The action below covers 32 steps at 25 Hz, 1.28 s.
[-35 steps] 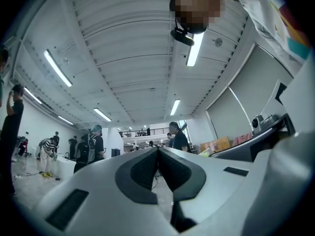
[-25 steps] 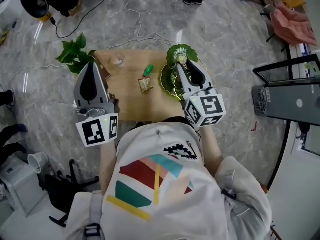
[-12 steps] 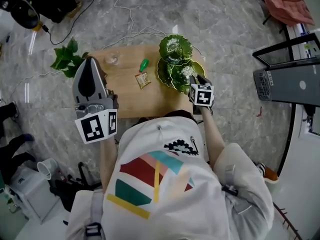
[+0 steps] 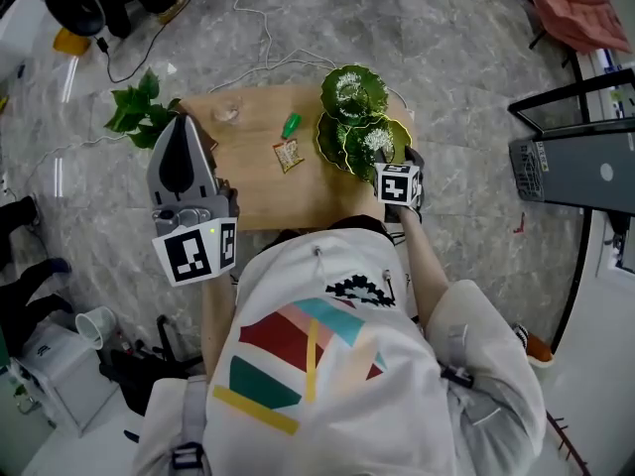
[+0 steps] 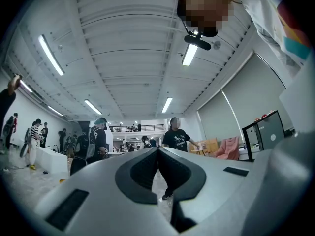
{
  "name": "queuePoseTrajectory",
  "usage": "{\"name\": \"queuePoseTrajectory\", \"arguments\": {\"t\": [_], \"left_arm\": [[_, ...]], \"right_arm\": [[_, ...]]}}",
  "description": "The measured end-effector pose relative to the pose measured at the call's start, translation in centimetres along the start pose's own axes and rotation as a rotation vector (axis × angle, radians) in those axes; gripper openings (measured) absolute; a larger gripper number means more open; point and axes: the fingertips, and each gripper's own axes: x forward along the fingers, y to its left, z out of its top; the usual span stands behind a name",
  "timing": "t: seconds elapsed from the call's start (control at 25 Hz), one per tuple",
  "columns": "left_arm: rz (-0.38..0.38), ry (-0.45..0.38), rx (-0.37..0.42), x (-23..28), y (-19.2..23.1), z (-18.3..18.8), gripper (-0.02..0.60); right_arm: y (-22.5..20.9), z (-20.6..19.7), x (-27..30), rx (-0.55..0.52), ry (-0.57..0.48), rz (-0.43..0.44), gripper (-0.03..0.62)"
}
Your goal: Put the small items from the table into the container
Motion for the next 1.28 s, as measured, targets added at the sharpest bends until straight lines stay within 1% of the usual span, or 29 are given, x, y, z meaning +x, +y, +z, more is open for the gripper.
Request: {"name": "queuePoseTrajectory", "arguments": {"t": [0.08, 0.16, 0.32, 0.36, 0.4, 0.48, 0.56, 0.64, 0.72, 0.84, 0.92, 1.0, 1.12, 1.2, 1.28], "left_arm": [[0.004, -0.002, 0.002, -0.1, 0.3, 0.0, 0.008], [0.01, -0.003, 0.0, -0.2, 0.6, -0.2, 0.008], [0.018, -0.004, -0.005, -0.3, 0.8, -0.3, 0.008], [0.02, -0.003, -0.006, -0.4, 0.7, -0.3, 0.009], [0.02, -0.002, -0.007, -0.4, 0.7, -0.3, 0.008], [0.02, -0.001, -0.007, -0.4, 0.7, -0.3, 0.008], [0.015, -0.004, -0.005, -0.4, 0.5, -0.2, 0.008], [0.008, -0.008, 0.003, -0.3, 0.2, 0.1, 0.008], [0.003, -0.009, 0.012, -0.3, 0.0, 0.3, 0.008], [-0.01, -0.007, 0.022, -0.3, -0.2, 0.3, 0.008], [-0.023, -0.01, 0.03, -0.3, -0.4, 0.2, 0.008], [-0.023, -0.023, 0.036, -0.3, -0.4, 0.4, 0.009], [-0.02, -0.039, 0.037, -0.2, -0.5, 0.6, 0.008], [-0.022, -0.035, 0.033, -0.3, -0.6, 0.5, 0.008], [-0.026, -0.021, 0.045, -0.5, -0.7, 0.3, 0.008]], "right_arm": [[0.6, 0.6, -0.4, -0.028, -0.015, 0.009, 0.258], [1.0, 1.3, -1.1, -0.029, -0.038, 0.011, 0.258], [0.5, 3.1, -3.1, 0.03, -0.044, -0.007, 0.255], [0.2, 3.9, -3.8, 0.045, -0.066, -0.015, 0.228], [-0.1, 5.1, -4.6, 0.051, -0.101, -0.024, 0.019], [0.0, 8.3, -6.4, 0.019, -0.193, -0.02, 0.011], [1.1, 11.6, -8.2, -0.044, -0.28, 0.009, 0.011], [2.8, 14.5, -10.2, -0.088, -0.369, 0.058, 0.011], [4.8, 17.3, -12.6, -0.098, -0.472, 0.126, 0.011], [7.9, 21.0, -16.0, -0.052, -0.601, 0.243, 0.011], [10.1, 22.9, -18.3, -0.013, -0.668, 0.335, 0.011], [12.4, 24.4, -20.5, -0.005, -0.728, 0.423, 0.011], [15.2, 25.6, -23.2, -0.009, -0.788, 0.529, 0.011], [16.6, 26.0, -24.3, -0.023, -0.803, 0.574, 0.011], [17.6, 26.0, -25.0, -0.036, -0.804, 0.609, 0.011]]}}
